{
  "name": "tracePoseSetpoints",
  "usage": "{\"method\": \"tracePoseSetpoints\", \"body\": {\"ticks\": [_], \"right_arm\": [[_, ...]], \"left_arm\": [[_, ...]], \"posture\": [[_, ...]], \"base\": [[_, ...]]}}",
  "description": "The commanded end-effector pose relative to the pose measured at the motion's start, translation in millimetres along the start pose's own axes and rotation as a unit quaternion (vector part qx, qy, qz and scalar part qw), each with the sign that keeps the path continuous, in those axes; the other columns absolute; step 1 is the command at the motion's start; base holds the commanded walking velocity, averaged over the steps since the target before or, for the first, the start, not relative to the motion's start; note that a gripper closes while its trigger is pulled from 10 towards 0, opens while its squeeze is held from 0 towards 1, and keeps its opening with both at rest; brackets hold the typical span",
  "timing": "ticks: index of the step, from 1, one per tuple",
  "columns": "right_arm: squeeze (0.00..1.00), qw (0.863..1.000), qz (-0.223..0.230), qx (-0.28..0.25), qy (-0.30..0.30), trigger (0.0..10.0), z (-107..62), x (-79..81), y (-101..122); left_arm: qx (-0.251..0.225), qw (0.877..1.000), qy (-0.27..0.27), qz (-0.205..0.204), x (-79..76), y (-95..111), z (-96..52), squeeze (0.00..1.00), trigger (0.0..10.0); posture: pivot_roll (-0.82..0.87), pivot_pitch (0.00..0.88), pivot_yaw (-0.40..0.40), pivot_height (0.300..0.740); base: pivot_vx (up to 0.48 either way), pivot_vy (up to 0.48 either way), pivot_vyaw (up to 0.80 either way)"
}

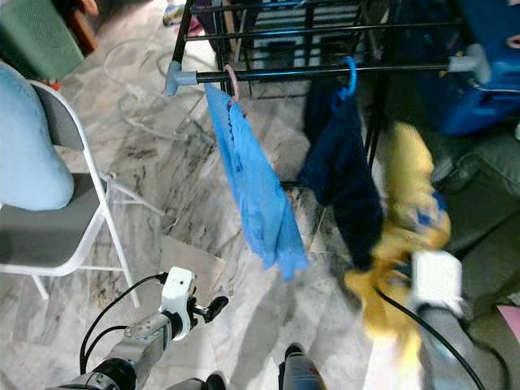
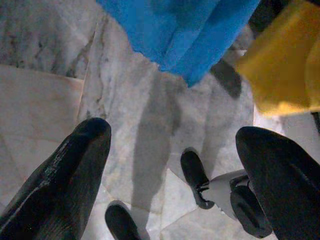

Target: Hang hanger

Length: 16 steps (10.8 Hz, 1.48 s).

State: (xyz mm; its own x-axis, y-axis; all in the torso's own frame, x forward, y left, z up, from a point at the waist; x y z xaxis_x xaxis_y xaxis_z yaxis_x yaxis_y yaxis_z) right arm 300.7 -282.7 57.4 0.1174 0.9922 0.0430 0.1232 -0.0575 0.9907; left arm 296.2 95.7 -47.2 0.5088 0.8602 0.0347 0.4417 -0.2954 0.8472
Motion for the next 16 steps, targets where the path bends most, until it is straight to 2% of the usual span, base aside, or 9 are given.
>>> {"method": "tracePoseSetpoints", "body": {"ticks": [1, 4, 7, 8, 9, 10, 11, 12, 16], "right_arm": [[0.00, 1.000, 0.001, -0.003, 0.031, 10.0, 2.0, 11.8, 4], [0.00, 0.989, -0.001, 0.006, 0.148, 10.0, 29.6, 60.0, 27], [0.00, 0.974, 0.010, 0.022, 0.225, 10.0, 26.3, 106.1, 20], [0.00, 0.972, 0.011, 0.024, 0.232, 10.0, 25.0, 110.3, 19], [0.00, 0.975, 0.009, 0.023, 0.223, 10.0, 24.2, 108.7, 17], [0.00, 0.988, 0.003, 0.011, 0.154, 10.0, 27.3, 84.5, 20], [0.00, 0.993, 0.004, 0.008, 0.117, 10.0, 27.7, 70.6, 19], [0.00, 0.998, 0.009, -0.004, 0.055, 10.0, 22.4, 46.4, 19], [0.00, 0.999, 0.018, -0.008, -0.029, 10.0, 11.9, 11.5, 17]], "left_arm": [[0.019, 1.000, 0.004, 0.002, 2.2, -11, -3.9, 0.00, 10.0], [0.032, 0.999, 0.003, 0.005, -1.5, -15, -3.4, 0.00, 10.0], [0.036, 0.999, 0.010, 0.003, 1.9, -18, -5.1, 0.00, 10.0], [0.038, 0.999, 0.011, 0.003, 2.7, -19, -5.7, 0.00, 10.0], [0.039, 0.999, 0.010, 0.004, 3.2, -20, -6.3, 0.00, 10.0], [0.034, 0.999, 0.007, 0.001, 1.6, -17, -5.0, 0.00, 10.0], [0.028, 1.000, 0.004, -0.002, 0.5, -14, -3.6, 0.00, 10.0], [0.016, 1.000, 0.000, -0.005, 0.9, -9, -2.9, 0.00, 10.0], [0.001, 1.000, -0.015, -0.006, 0.1, -3, -2.0, 0.00, 10.0]], "posture": [[-0.23, 0.203, 0.107, 0.740], [-0.23, 0.197, 0.113, 0.740], [-0.21, 0.197, 0.110, 0.740], [-0.21, 0.198, 0.110, 0.740], [-0.22, 0.200, 0.111, 0.740], [-0.22, 0.199, 0.112, 0.740], [-0.22, 0.200, 0.112, 0.740], [-0.22, 0.201, 0.114, 0.740], [-0.25, 0.210, 0.130, 0.740]], "base": [[0.000, 0.000, 0.00], [0.000, 0.000, 0.00], [0.000, 0.000, 0.00], [0.000, 0.000, 0.00], [0.000, 0.000, 0.00], [0.000, 0.000, 0.00], [0.000, 0.000, 0.00], [0.000, 0.000, 0.00], [0.065, 0.000, 0.00]]}}
Point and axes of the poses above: a point about 5 cm out from each wrist's last joint towards the gripper, its own z axis pointing out of the wrist towards the gripper, its own y axis along the axis of the wrist's last joint, x = y × z, the point moved 4 cm from there along z, pointing out of the wrist towards the gripper, and after that the axes turned 15 degrees about z, right-handed, at the moved point
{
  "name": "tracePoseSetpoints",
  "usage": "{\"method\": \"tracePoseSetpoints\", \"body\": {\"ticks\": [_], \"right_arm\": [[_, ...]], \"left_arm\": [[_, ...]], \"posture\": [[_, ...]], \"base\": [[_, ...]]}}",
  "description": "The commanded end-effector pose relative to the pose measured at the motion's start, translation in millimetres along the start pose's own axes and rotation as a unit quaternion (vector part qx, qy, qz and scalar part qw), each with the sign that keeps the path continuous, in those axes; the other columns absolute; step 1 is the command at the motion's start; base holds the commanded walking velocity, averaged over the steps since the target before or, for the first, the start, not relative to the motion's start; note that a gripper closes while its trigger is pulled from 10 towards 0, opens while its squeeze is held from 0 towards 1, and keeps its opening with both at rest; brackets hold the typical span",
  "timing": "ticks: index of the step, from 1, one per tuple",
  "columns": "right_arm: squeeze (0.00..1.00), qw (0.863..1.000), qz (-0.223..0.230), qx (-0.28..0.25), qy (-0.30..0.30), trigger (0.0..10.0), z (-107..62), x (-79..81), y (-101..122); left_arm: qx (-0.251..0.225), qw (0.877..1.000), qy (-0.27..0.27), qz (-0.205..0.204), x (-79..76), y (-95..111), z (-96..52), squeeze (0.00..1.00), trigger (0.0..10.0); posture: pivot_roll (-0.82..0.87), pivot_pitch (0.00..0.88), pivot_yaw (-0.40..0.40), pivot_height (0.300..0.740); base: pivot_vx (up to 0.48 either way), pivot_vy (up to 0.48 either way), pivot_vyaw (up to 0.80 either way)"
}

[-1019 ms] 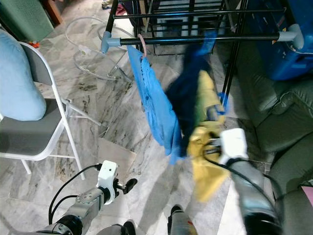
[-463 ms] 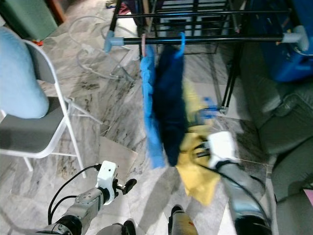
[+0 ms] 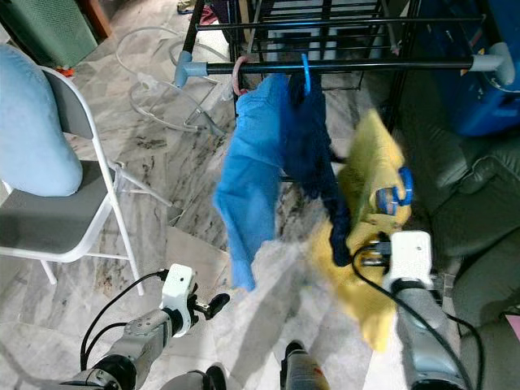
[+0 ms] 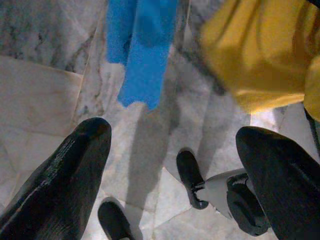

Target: Hang hanger

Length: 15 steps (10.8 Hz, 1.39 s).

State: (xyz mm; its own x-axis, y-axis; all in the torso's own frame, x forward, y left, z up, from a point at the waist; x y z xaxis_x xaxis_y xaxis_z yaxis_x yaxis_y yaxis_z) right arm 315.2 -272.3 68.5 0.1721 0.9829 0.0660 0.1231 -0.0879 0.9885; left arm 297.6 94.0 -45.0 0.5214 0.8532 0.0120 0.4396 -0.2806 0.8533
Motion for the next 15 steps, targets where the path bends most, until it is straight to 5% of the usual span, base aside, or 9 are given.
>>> {"method": "tracePoseSetpoints", "body": {"ticks": [1, 6, 10, 15], "right_arm": [[0.00, 1.000, 0.001, -0.011, -0.004, 10.0, 0.9, -1.8, 6], [0.00, 0.999, -0.001, -0.038, -0.025, 10.0, 3.4, -12.1, 23], [0.00, 0.998, 0.002, -0.054, -0.045, 10.0, 4.3, -20.8, 33], [0.00, 0.994, 0.004, -0.099, -0.036, 10.0, 0.1, -10.3, 66]], "left_arm": [[0.005, 1.000, -0.006, 0.001, -0.3, -5, -2.2, 0.00, 10.0], [0.009, 1.000, -0.016, -0.001, -8.4, -8, -0.9, 0.00, 10.0], [0.052, 0.998, -0.002, 0.017, -1.2, -31, -10.5, 0.00, 10.0], [0.082, 0.996, 0.018, 0.025, 2.6, -45, -16.0, 0.00, 10.0]], "posture": [[-0.25, 0.210, 0.130, 0.740], [-0.25, 0.201, 0.120, 0.740], [-0.25, 0.196, 0.121, 0.740], [-0.24, 0.203, 0.108, 0.740]], "base": [[0.296, 0.000, 0.00], [0.371, 0.000, 0.00], [0.368, 0.000, 0.00], [0.000, 0.000, 0.00]]}}
Point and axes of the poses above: a point about 5 cm out from each wrist's last joint towards the gripper, its own z axis pointing out of the wrist towards the gripper, its own y axis along the axis of the wrist's last joint, x = y × z, the point moved 4 cm from there along z, pointing out of the wrist towards the gripper, and after that the axes turned 15 degrees about z, right-handed, at the moved point
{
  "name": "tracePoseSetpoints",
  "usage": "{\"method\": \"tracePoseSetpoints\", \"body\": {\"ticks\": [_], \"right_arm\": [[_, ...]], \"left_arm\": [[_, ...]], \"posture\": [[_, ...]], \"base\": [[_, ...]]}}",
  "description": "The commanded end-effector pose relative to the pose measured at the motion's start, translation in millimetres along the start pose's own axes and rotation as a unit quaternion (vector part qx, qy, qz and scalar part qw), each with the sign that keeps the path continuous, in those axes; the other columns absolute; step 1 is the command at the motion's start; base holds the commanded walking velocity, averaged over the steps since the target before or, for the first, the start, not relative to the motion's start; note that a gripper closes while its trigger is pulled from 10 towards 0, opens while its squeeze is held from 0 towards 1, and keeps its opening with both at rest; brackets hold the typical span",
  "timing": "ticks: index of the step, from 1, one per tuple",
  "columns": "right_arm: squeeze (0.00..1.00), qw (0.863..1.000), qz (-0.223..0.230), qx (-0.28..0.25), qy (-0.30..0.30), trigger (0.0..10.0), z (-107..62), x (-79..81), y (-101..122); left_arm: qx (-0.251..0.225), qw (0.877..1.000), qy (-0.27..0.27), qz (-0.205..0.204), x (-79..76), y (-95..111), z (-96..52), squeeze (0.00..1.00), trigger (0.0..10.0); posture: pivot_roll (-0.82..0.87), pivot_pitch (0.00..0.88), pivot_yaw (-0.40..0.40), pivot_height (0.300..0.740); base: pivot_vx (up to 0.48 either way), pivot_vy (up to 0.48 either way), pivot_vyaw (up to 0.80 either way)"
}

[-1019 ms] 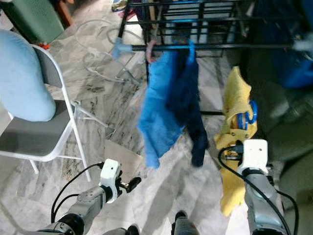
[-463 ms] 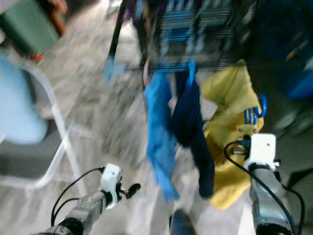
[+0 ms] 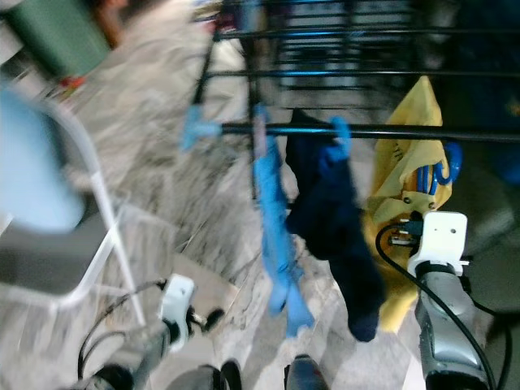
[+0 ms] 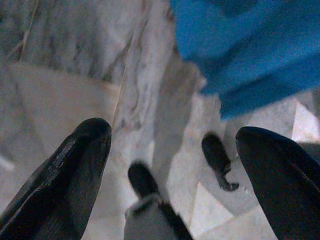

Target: Hang hanger

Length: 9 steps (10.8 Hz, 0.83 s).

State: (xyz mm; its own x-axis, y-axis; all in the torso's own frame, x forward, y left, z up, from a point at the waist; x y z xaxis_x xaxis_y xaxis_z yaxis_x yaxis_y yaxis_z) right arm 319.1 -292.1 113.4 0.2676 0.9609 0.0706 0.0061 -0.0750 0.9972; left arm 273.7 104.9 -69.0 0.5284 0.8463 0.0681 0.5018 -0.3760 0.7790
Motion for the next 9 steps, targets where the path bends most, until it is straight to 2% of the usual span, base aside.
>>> {"method": "tracePoseSetpoints", "body": {"ticks": [1, 4, 6, 8, 9], "right_arm": [[0.00, 0.999, 0.002, -0.046, 0.016, 10.0, 0.0, 8.0, 27], [0.00, 0.998, 0.002, -0.058, 0.019, 10.0, 8.9, 8.3, 52], [0.00, 0.999, 0.017, -0.040, 0.010, 10.0, 22.3, 1.8, 62], [0.00, 0.999, 0.048, -0.002, -0.011, 10.0, 36.0, -4.2, 56], [0.00, 0.997, 0.070, 0.031, -0.020, 10.0, 43.0, -4.7, 43]], "left_arm": [[0.019, 1.000, 0.005, 0.000, 3.9, -13, -4.6, 0.00, 10.0], [0.025, 1.000, 0.005, -0.002, 1.2, -16, -4.6, 0.00, 10.0], [0.031, 0.999, 0.012, -0.006, 3.6, -19, -5.9, 0.00, 10.0], [0.031, 0.999, 0.015, -0.014, 2.8, -21, -6.7, 0.00, 10.0], [0.031, 0.999, 0.016, -0.016, 2.3, -22, -6.8, 0.00, 10.0]], "posture": [[-0.24, 0.216, 0.108, 0.740], [-0.24, 0.228, 0.102, 0.740], [-0.24, 0.225, 0.081, 0.740], [-0.24, 0.214, 0.062, 0.740], [-0.23, 0.209, 0.054, 0.740]], "base": [[0.000, 0.000, 0.00], [0.000, 0.000, 0.00], [0.000, 0.000, 0.00], [0.000, 0.000, 0.00], [0.000, 0.000, 0.00]]}}
Point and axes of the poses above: a point about 5 cm out from each wrist's last joint towards the gripper, its own z axis pointing out of the wrist towards the gripper, its own y axis along the axis of the wrist's last joint, x = y × z, the point moved 4 cm from there along z, pointing out of the wrist towards the gripper, and after that the axes turned 15 degrees about z, right-handed, at the moved point
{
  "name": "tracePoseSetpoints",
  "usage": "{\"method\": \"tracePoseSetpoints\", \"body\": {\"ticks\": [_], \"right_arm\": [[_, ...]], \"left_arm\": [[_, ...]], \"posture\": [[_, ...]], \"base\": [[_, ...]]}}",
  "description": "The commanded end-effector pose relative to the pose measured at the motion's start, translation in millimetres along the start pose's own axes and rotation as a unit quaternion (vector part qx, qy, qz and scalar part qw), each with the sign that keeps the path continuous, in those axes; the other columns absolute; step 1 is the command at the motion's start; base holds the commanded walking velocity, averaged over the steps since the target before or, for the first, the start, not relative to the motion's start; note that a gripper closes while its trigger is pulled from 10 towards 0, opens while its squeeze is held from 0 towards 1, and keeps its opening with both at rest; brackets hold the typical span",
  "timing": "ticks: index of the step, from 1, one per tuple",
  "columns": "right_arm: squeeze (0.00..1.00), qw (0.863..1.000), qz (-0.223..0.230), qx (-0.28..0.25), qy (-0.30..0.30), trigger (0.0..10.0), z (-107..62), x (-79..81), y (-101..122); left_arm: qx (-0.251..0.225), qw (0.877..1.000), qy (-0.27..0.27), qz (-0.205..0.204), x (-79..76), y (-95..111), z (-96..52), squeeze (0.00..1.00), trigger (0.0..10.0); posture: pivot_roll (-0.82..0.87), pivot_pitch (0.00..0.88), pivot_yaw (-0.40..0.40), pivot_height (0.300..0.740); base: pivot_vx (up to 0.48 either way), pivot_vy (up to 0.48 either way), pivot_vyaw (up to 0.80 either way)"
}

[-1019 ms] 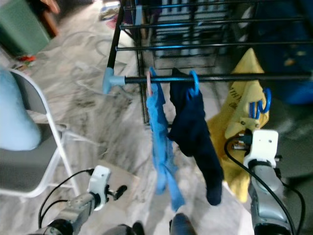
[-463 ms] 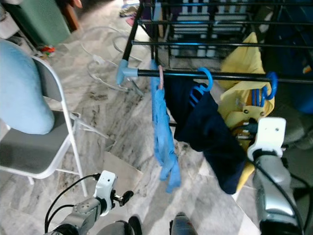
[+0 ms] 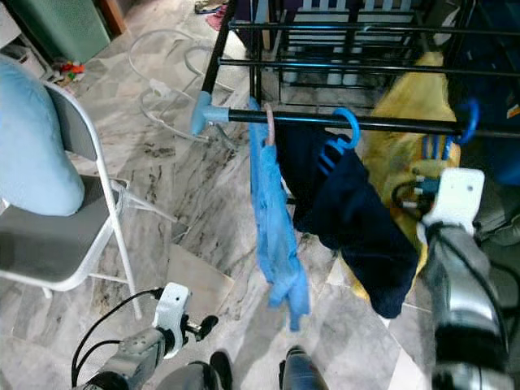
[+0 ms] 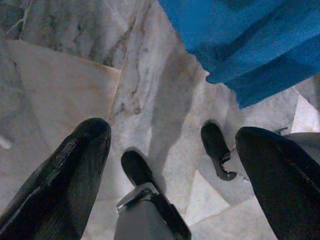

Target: Hang hanger

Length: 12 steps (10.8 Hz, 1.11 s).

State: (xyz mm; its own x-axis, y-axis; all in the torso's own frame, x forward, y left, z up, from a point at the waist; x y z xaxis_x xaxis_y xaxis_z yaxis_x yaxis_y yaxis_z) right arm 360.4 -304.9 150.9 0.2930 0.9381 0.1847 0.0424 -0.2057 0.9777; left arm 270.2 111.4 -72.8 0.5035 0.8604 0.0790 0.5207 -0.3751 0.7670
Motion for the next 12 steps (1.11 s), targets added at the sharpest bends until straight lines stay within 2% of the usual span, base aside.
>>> {"method": "tracePoseSetpoints", "body": {"ticks": [1, 4, 5, 7, 8, 10, 11, 12], "right_arm": [[0.00, 0.999, 0.034, 0.006, -0.014, 10.0, 6.0, -5.5, 0], [0.00, 0.997, 0.060, 0.036, -0.016, 10.0, 18.1, 1.7, -8], [0.00, 0.997, 0.060, 0.054, -0.014, 10.0, 16.5, 3.9, -22], [0.00, 0.994, 0.072, 0.075, -0.028, 10.0, 9.5, -4.7, -41], [1.00, 0.994, 0.079, 0.071, -0.037, 10.0, 7.0, -9.9, -42], [1.00, 0.996, 0.069, 0.036, -0.046, 10.0, 2.5, -18.6, -30], [1.00, 0.999, 0.017, -0.008, -0.045, 10.0, -3.5, -21.2, -7], [1.00, 0.998, -0.006, -0.037, -0.040, 10.0, -8.9, -19.0, 8]], "left_arm": [[0.022, 1.000, 0.003, -0.012, -0.7, -15, -4.3, 0.00, 10.0], [0.020, 1.000, 0.005, -0.011, 0.5, -14, -4.1, 0.00, 10.0], [0.020, 1.000, 0.006, -0.011, 0.9, -14, -4.2, 0.00, 10.0], [0.020, 1.000, 0.006, -0.010, 1.4, -13, -3.7, 0.00, 10.0], [0.018, 1.000, 0.005, -0.008, 1.7, -11, -3.3, 0.00, 10.0], [0.010, 1.000, 0.000, -0.002, 1.3, -5, -1.2, 0.00, 10.0], [0.007, 1.000, -0.002, 0.001, 1.8, -2, -0.6, 0.00, 10.0], [0.007, 1.000, -0.003, 0.005, 2.5, -2, -0.7, 0.00, 10.0]], "posture": [[-0.23, 0.209, 0.054, 0.740], [-0.23, 0.209, 0.054, 0.740], [-0.21, 0.208, 0.056, 0.740], [-0.21, 0.209, 0.059, 0.740], [-0.22, 0.209, 0.067, 0.740], [-0.22, 0.209, 0.078, 0.740], [-0.22, 0.214, 0.090, 0.740], [-0.23, 0.215, 0.096, 0.740]], "base": [[0.000, 0.000, 0.00], [0.000, 0.000, 0.00], [0.000, 0.000, 0.00], [0.000, 0.000, 0.00], [0.000, 0.000, 0.00], [0.000, 0.000, 0.00], [0.000, 0.000, 0.00], [0.000, 0.000, 0.00]]}}
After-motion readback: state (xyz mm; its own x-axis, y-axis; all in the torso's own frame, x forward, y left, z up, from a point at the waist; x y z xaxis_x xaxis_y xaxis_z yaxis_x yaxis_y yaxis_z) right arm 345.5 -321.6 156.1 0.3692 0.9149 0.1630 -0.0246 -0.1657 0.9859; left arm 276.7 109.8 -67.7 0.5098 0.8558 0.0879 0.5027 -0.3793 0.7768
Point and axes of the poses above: a point about 5 cm out from each wrist's last joint towards the gripper, its own z axis pointing out of the wrist towards the gripper, its own y axis along the axis of the wrist's last joint, x = y × z, the point moved 4 cm from there along z, pointing out of the wrist towards the gripper, and after that the axes turned 15 degrees about z, right-handed, at the moved point
